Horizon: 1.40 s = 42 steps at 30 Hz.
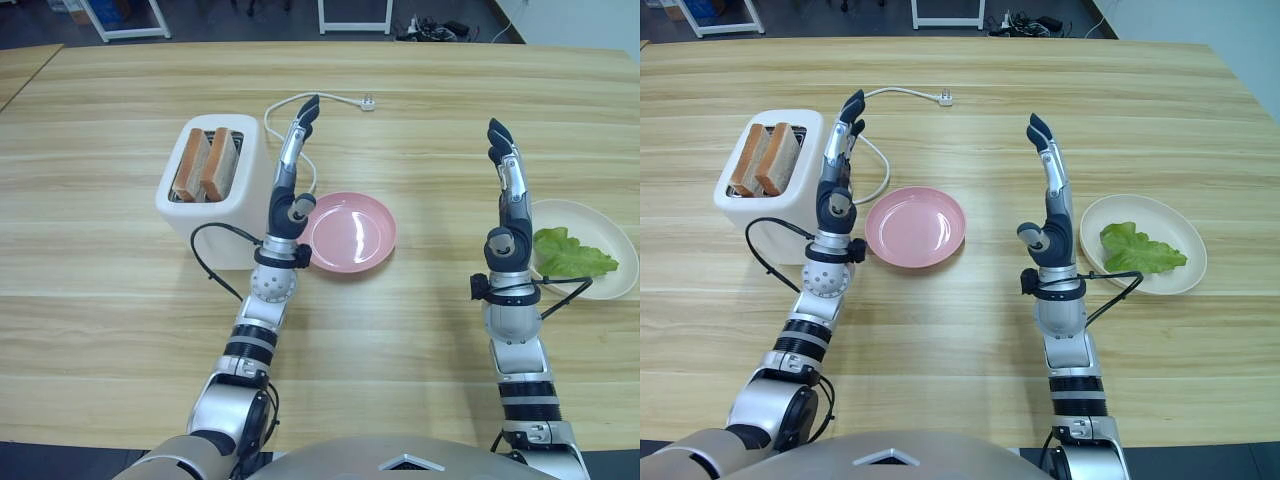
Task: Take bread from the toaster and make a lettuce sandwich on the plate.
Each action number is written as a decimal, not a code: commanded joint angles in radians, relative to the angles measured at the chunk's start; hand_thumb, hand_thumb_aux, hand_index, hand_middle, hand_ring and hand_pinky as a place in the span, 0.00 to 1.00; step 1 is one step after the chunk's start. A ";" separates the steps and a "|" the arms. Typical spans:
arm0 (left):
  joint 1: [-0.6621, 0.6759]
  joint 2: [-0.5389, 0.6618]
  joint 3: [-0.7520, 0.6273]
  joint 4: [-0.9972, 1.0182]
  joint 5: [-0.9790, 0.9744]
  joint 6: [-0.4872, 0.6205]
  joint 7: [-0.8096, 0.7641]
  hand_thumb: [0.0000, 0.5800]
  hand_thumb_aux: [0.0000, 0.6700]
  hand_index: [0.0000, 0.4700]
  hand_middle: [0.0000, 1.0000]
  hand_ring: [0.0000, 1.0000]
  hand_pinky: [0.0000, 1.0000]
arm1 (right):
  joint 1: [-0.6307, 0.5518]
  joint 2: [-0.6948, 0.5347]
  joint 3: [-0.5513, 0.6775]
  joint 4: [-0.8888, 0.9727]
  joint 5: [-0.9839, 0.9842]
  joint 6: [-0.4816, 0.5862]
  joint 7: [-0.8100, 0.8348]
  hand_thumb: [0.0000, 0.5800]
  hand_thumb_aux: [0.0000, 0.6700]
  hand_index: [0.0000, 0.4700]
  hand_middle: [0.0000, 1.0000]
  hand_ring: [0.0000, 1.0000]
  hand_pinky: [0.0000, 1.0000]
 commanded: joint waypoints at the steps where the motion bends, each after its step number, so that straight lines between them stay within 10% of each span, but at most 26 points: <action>1: -0.003 0.016 0.009 -0.036 -0.029 0.019 -0.033 0.00 0.00 0.00 0.00 0.00 0.00 | 0.011 0.009 -0.016 -0.023 -0.010 0.019 -0.018 0.00 0.00 0.00 0.00 0.00 0.00; 7: 0.024 0.031 0.031 -0.129 -0.038 -0.003 -0.043 0.00 0.00 0.00 0.00 0.00 0.00 | 0.018 -0.007 -0.030 -0.047 -0.002 0.024 -0.016 0.00 0.00 0.00 0.00 0.00 0.00; 13: 0.066 0.249 0.228 -0.506 -0.454 0.097 -0.153 0.00 0.00 0.00 0.00 0.00 0.00 | 0.017 -0.022 -0.024 -0.028 0.002 0.025 0.005 0.00 0.00 0.00 0.00 0.00 0.00; 22: 0.103 0.476 0.508 -0.336 0.249 0.042 0.023 0.00 0.00 0.00 0.00 0.00 0.00 | 0.025 -0.027 -0.028 -0.044 -0.015 0.029 -0.001 0.00 0.00 0.00 0.00 0.00 0.00; 31: 0.138 0.681 0.315 -0.028 0.674 0.299 0.335 0.01 0.00 0.00 0.00 0.00 0.00 | 0.050 -0.030 -0.031 -0.084 -0.017 0.048 0.009 0.00 0.00 0.00 0.00 0.00 0.00; 34: 0.144 0.715 0.283 0.012 0.617 0.283 0.326 0.35 0.19 0.19 0.00 0.00 0.00 | 0.063 -0.031 -0.031 -0.092 -0.016 0.055 0.013 0.00 0.00 0.00 0.00 0.00 0.00; 37: 0.158 0.731 0.262 0.042 0.538 0.261 0.266 0.00 0.00 0.00 0.00 0.00 0.00 | 0.071 -0.030 -0.031 -0.101 -0.017 0.061 0.016 0.00 0.00 0.00 0.00 0.00 0.00; 42: 0.149 0.747 0.215 0.103 0.467 0.271 0.213 0.00 0.00 0.00 0.00 0.00 0.00 | 0.080 -0.025 -0.028 -0.110 -0.021 0.070 0.015 0.00 0.00 0.00 0.00 0.00 0.00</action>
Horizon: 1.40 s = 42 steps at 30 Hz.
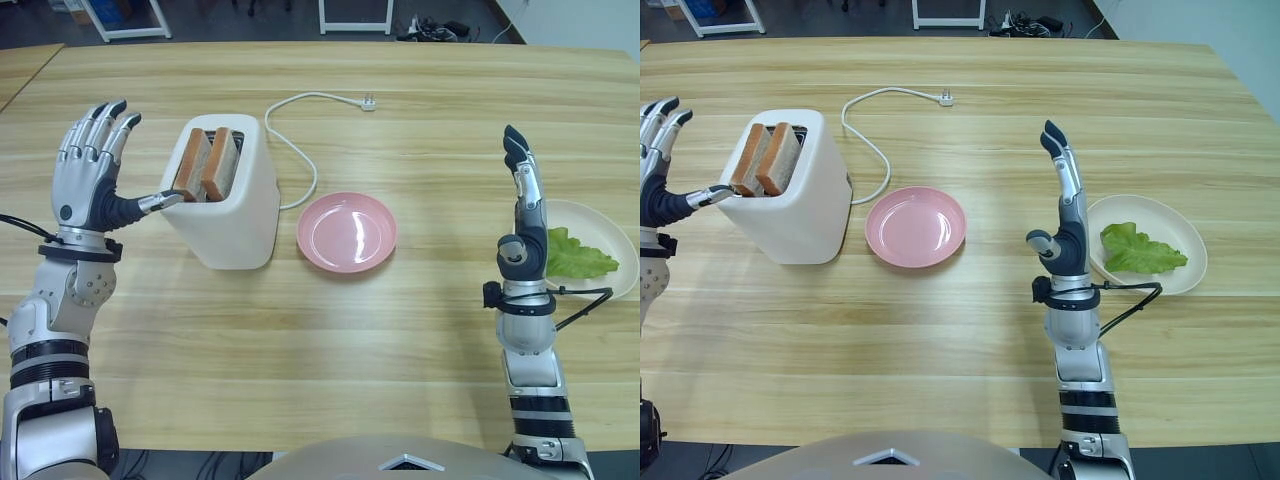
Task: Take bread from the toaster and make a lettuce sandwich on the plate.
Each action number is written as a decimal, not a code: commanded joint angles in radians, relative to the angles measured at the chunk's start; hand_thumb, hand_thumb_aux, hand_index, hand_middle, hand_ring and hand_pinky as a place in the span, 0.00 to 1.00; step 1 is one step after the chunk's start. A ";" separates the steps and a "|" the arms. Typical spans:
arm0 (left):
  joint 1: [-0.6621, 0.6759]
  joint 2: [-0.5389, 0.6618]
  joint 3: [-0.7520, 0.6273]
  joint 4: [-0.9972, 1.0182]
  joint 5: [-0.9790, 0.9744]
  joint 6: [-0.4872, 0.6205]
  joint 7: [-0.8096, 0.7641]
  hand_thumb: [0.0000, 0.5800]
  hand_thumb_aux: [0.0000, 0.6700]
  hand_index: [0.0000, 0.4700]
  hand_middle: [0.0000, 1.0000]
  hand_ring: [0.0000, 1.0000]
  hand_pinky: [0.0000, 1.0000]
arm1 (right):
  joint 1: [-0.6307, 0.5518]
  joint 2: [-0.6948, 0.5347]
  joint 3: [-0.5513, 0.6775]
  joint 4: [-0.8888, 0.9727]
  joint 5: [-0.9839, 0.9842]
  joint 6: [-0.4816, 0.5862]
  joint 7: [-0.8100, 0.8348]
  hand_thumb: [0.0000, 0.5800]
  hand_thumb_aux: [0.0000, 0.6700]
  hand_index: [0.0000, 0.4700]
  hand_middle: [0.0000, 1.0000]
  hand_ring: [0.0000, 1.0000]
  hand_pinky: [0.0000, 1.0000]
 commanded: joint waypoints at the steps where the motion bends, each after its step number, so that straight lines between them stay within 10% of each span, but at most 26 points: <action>1: 0.004 0.015 -0.041 0.033 -0.039 0.014 -0.031 0.00 0.00 0.00 0.00 0.00 0.00 | 0.008 0.001 0.002 -0.013 -0.005 0.014 0.005 0.00 0.00 0.00 0.00 0.00 0.00; 5: -0.016 0.006 -0.081 0.050 -0.061 0.030 -0.044 0.24 0.13 0.13 0.00 0.00 0.00 | 0.007 -0.001 -0.001 -0.014 -0.001 0.015 0.006 0.00 0.00 0.00 0.00 0.00 0.00; 17: -0.059 -0.001 -0.155 0.154 -0.131 0.042 -0.067 0.27 0.15 0.15 0.00 0.00 0.00 | 0.009 0.009 0.006 0.006 -0.010 0.005 -0.012 0.00 0.00 0.00 0.00 0.00 0.00; 19: -0.066 0.001 -0.161 0.167 -0.142 0.044 -0.069 0.47 0.27 0.27 0.00 0.00 0.00 | 0.010 0.010 0.006 0.006 -0.012 0.005 -0.014 0.00 0.00 0.00 0.00 0.00 0.00; 32: -0.077 -0.045 -0.197 0.200 -0.289 -0.021 -0.202 0.33 0.18 0.18 0.00 0.00 0.00 | 0.016 0.008 0.004 0.001 -0.011 0.006 -0.018 0.00 0.00 0.00 0.00 0.00 0.00; 42: -0.088 -0.042 -0.224 0.254 -0.289 -0.026 -0.220 0.47 0.27 0.27 0.00 0.00 0.00 | 0.022 0.011 0.004 0.000 -0.013 0.006 -0.023 0.00 0.00 0.00 0.00 0.00 0.00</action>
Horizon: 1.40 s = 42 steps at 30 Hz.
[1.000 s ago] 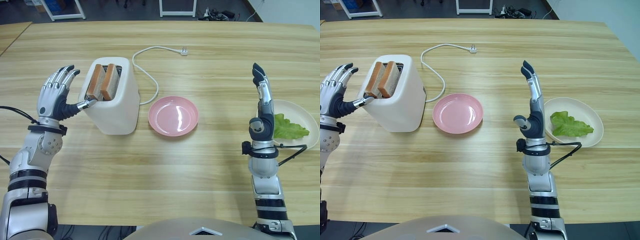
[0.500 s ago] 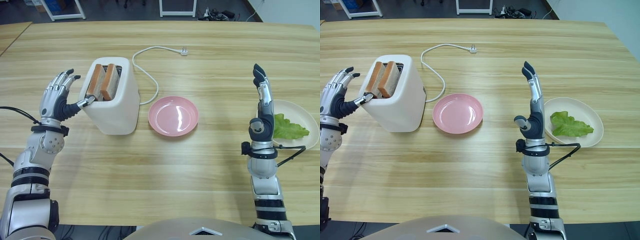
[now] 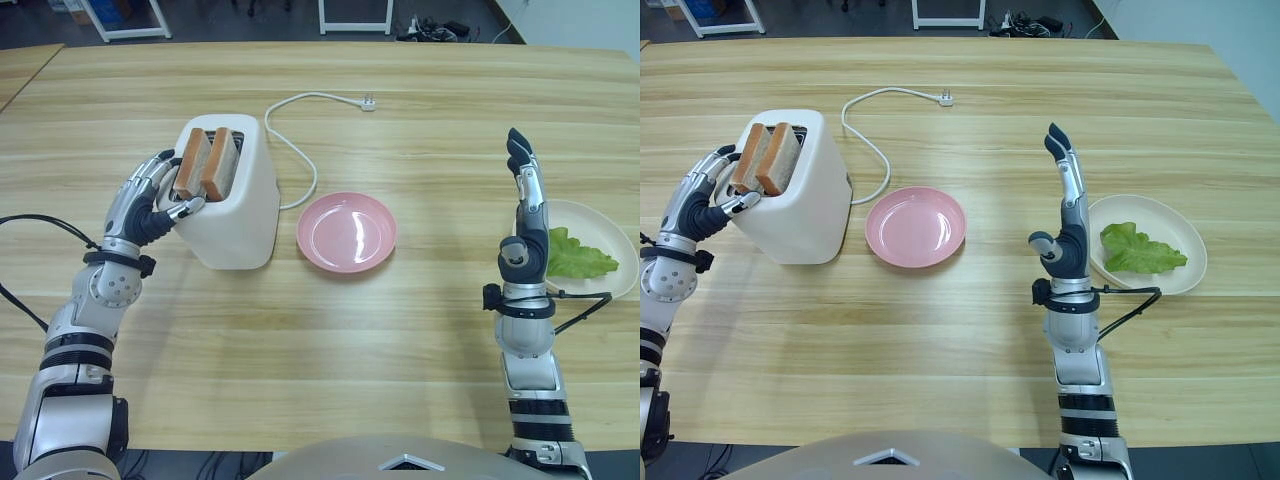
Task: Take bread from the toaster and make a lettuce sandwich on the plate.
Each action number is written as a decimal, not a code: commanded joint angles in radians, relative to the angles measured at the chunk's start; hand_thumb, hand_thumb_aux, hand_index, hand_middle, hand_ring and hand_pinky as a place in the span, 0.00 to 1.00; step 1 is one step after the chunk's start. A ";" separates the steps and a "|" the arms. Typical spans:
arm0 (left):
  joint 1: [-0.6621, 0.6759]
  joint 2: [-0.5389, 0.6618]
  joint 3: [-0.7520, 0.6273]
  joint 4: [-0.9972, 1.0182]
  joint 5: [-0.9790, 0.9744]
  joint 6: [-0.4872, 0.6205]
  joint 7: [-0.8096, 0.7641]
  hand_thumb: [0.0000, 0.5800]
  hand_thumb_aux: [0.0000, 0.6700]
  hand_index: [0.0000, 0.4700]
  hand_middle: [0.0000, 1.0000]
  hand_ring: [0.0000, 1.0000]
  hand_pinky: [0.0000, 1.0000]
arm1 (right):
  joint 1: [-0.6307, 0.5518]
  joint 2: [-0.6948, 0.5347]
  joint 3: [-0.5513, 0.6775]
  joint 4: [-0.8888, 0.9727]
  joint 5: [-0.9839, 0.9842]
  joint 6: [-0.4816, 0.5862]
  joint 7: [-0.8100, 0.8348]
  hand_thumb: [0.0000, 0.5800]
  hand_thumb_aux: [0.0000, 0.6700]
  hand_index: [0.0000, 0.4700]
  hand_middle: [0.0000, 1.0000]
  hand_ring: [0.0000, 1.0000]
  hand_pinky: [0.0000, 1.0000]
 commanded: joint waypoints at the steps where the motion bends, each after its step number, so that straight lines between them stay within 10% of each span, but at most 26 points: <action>1: 0.001 -0.002 -0.027 0.040 0.027 0.022 -0.008 0.53 0.31 0.31 0.00 0.00 0.00 | 0.012 0.002 0.002 0.001 -0.011 0.004 -0.001 0.00 0.00 0.00 0.00 0.00 0.00; 3: -0.005 0.000 -0.031 0.054 0.031 0.027 -0.001 0.75 0.50 0.50 0.00 0.00 0.00 | 0.013 0.002 0.001 0.002 -0.010 0.003 -0.001 0.00 0.00 0.00 0.00 0.00 0.00; 7: -0.014 0.000 -0.041 0.070 0.032 0.027 0.009 0.90 0.68 0.68 0.00 0.00 0.00 | 0.015 0.003 0.001 0.000 -0.011 0.004 -0.002 0.00 0.00 0.00 0.00 0.00 0.00; 16: -0.006 -0.056 0.000 0.027 -0.178 -0.053 -0.153 1.00 1.00 1.00 0.00 0.00 0.00 | 0.020 0.006 0.002 -0.003 -0.012 0.006 -0.004 0.00 0.00 0.00 0.00 0.00 0.00; 33: -0.032 -0.076 0.190 -0.137 -0.419 -0.030 -0.298 1.00 1.00 1.00 0.00 0.00 0.00 | 0.020 0.021 0.013 0.011 -0.028 0.003 -0.024 0.00 0.00 0.00 0.00 0.00 0.00; 36: -0.040 -0.072 0.213 -0.152 -0.407 -0.022 -0.275 1.00 1.00 1.00 0.62 0.62 0.62 | 0.022 0.022 0.015 0.013 -0.030 0.001 -0.029 0.00 0.00 0.00 0.00 0.00 0.00; 37: -0.043 -0.071 0.221 -0.158 -0.408 -0.017 -0.273 1.00 1.00 1.00 1.00 1.00 1.00 | 0.021 0.022 0.015 0.015 -0.030 0.001 -0.031 0.00 0.00 0.00 0.00 0.00 0.00; 42: -0.066 -0.071 0.254 -0.173 -0.409 0.004 -0.259 1.00 1.00 1.00 1.00 1.00 1.00 | 0.015 0.023 0.019 0.028 -0.033 -0.002 -0.040 0.00 0.00 0.00 0.00 0.00 0.00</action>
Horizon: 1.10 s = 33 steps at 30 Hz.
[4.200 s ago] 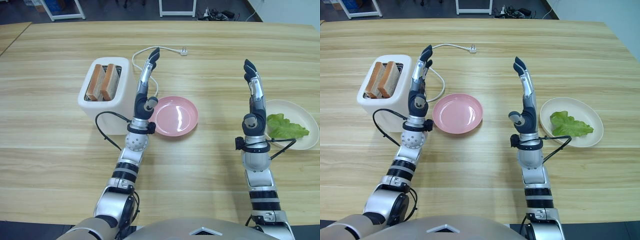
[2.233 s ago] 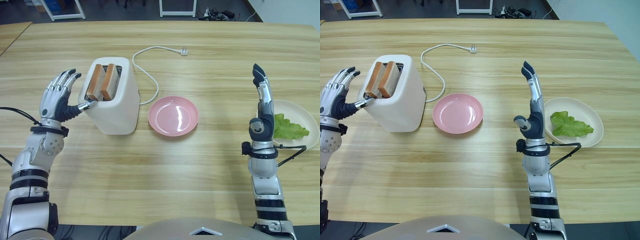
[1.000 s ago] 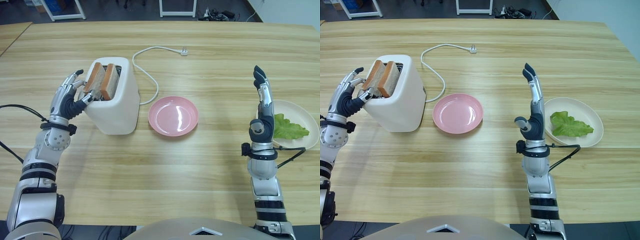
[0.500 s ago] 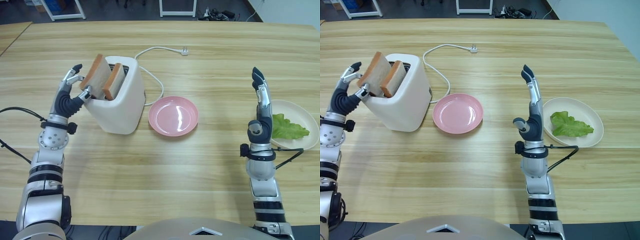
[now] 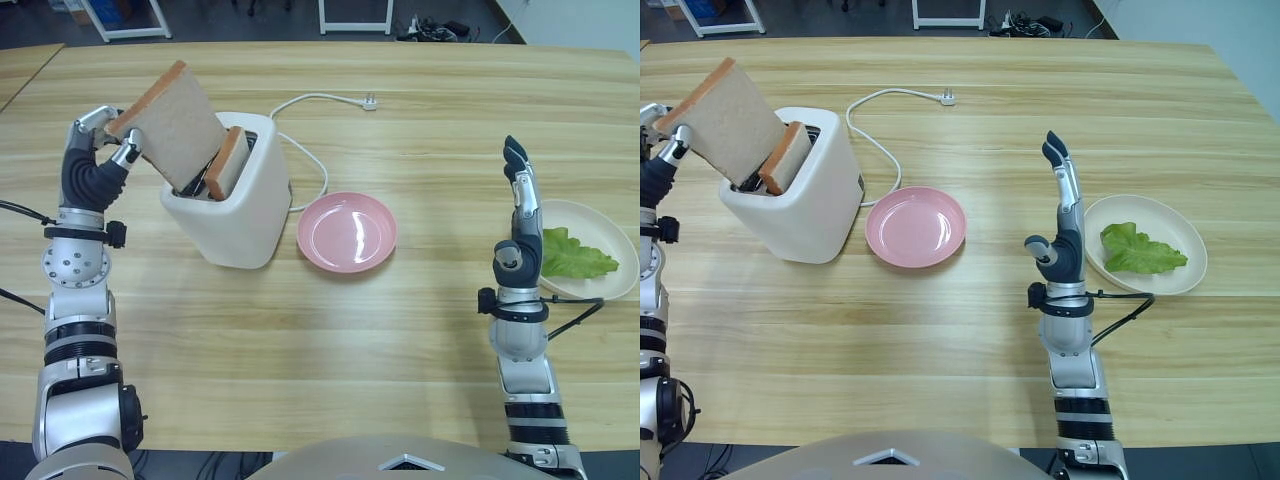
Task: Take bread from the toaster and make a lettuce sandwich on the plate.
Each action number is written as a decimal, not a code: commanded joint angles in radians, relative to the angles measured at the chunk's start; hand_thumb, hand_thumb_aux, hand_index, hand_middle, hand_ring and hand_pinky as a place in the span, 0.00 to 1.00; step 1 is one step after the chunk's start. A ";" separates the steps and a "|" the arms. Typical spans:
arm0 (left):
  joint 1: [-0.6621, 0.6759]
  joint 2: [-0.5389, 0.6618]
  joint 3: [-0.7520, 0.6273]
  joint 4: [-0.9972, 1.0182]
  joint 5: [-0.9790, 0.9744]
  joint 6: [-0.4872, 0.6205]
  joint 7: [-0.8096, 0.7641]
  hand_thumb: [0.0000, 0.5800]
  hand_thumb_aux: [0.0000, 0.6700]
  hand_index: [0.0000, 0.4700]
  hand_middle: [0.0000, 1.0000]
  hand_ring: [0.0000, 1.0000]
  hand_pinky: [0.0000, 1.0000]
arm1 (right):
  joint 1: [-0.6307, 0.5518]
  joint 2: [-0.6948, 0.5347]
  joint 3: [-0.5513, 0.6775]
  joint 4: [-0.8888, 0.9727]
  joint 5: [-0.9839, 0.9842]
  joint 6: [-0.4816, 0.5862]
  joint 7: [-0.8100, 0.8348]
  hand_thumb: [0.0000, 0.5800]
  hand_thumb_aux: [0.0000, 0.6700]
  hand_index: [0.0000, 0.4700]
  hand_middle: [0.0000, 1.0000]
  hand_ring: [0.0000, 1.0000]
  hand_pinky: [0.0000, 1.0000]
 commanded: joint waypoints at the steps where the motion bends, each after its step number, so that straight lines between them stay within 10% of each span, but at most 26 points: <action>1: -0.026 0.003 0.028 -0.013 0.015 0.018 0.028 1.00 1.00 1.00 1.00 1.00 1.00 | -0.004 0.004 0.004 0.015 -0.010 -0.001 -0.005 0.00 0.00 0.00 0.00 0.00 0.00; 22: -0.129 -0.089 0.106 -0.273 -0.193 0.109 0.012 1.00 1.00 1.00 1.00 1.00 1.00 | -0.038 -0.008 0.010 0.091 -0.049 0.005 -0.028 0.00 0.00 0.00 0.00 0.00 0.00; 33: -0.117 -0.323 -0.085 -0.481 -0.278 0.278 -0.141 1.00 1.00 1.00 1.00 1.00 1.00 | -0.302 -0.083 0.284 0.444 -0.507 0.258 -0.041 0.00 0.00 0.00 0.00 0.00 0.00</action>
